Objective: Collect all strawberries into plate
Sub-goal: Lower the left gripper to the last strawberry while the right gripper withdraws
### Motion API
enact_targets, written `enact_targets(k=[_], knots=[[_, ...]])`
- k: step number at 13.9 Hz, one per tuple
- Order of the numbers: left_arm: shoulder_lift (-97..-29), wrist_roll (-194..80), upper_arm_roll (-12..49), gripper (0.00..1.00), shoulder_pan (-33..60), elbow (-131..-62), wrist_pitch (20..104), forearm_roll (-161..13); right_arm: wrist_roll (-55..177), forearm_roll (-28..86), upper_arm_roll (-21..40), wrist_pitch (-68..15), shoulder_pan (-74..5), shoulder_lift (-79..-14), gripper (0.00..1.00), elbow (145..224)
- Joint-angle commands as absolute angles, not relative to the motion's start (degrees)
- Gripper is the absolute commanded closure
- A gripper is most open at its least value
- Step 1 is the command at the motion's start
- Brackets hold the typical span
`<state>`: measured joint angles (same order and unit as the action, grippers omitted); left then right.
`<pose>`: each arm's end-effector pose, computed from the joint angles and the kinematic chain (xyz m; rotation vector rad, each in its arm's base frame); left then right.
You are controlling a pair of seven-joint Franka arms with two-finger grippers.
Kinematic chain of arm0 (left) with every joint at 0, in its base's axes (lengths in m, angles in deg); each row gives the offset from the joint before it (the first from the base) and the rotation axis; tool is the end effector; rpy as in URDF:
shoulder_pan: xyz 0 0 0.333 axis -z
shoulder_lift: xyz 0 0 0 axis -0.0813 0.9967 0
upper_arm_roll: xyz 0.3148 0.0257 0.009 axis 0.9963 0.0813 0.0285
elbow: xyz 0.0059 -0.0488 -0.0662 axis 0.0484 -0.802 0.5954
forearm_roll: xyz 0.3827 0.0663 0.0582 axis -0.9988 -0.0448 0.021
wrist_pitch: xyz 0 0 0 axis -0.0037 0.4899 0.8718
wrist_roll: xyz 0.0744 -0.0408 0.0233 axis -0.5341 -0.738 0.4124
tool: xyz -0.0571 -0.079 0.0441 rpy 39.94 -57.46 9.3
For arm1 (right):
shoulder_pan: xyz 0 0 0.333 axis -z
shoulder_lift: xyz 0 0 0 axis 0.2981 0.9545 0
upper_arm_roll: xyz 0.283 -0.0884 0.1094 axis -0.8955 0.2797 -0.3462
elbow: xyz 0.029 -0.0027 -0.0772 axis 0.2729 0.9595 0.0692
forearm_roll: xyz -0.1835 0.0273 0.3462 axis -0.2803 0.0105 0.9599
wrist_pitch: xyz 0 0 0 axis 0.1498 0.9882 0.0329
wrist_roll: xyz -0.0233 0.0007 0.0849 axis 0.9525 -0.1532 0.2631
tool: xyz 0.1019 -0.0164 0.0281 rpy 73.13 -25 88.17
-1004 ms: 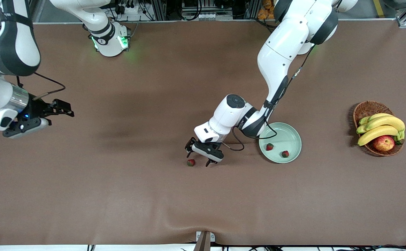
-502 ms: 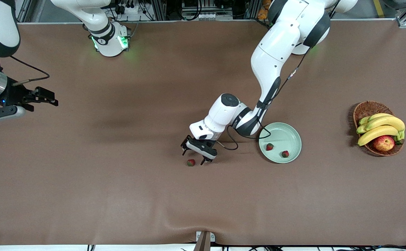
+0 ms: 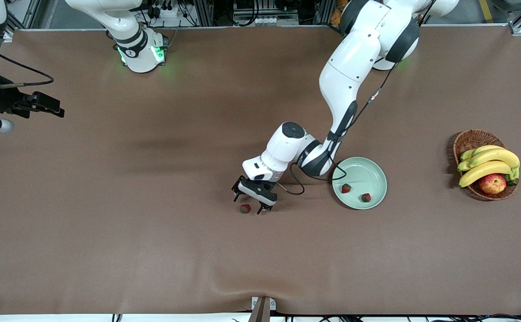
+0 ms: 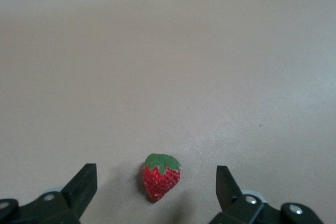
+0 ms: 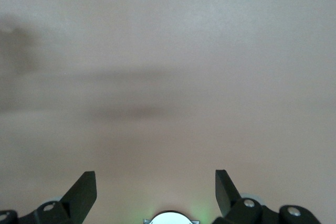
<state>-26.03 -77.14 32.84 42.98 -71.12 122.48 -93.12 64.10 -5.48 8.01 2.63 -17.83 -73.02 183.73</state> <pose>0.5779 -0.5183 0.1586 2.5951 -0.5213 0.8309 0.5246 -0.0270 0.5834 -3.0866 0.0383 0.2265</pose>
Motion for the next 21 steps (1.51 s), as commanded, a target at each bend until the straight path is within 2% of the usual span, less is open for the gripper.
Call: enact_targets(k=[1, 2, 4, 9, 12, 18, 19, 21], knots=[[-23.6, -76.9, 33.7, 0.01, 44.0, -67.6, 123.4, -94.0, 65.4, -6.6, 5.0, 6.8, -13.3, -72.8, 0.0, 178.5], [-23.6, -76.9, 33.7, 0.1, 44.0, -67.6, 123.4, -94.0, 65.4, -6.6, 5.1, 8.3, -13.1, -72.8, 0.0, 177.5], [-23.4, -76.5, 33.8, 0.21, 44.0, -67.6, 123.4, -94.0, 65.9, -6.4, 5.2, 8.7, -12.4, -73.0, 0.0, 176.7], [-23.2, -75.6, 33.8, 0.27, 44.0, -67.5, 123.4, -94.0, 70.5, -5.5, 5.1, 10.5, -12.9, -73.1, 0.0, 176.7], [-23.2, -74.1, 33.8, 0.43, 44.0, -67.5, 123.4, -94.0, 67.3, -6.3, 5.4, 7.2, -14.5, -73.1, 0.0, 176.7], [-22.7, -74.1, 33.7, 0.43, 44.3, -67.1, 123.5, -94.0, 65.0, -7.2, 5.1, 4.5, -14.6, -73.0, 0.0, 176.3], [-22.7, -74.1, 33.8, 0.48, 44.3, -67.1, 123.5, -94.0, 65.0, -8.0, 5.1, 4.5, -14.7, -72.7, 0.0, 176.1], [-22.8, -74.0, 33.8, 0.8, 44.3, -67.1, 123.5, -94.0, 64.3, -8.2, 5.1, 4.4, -14.7, -72.2, 0.0, 174.2]])
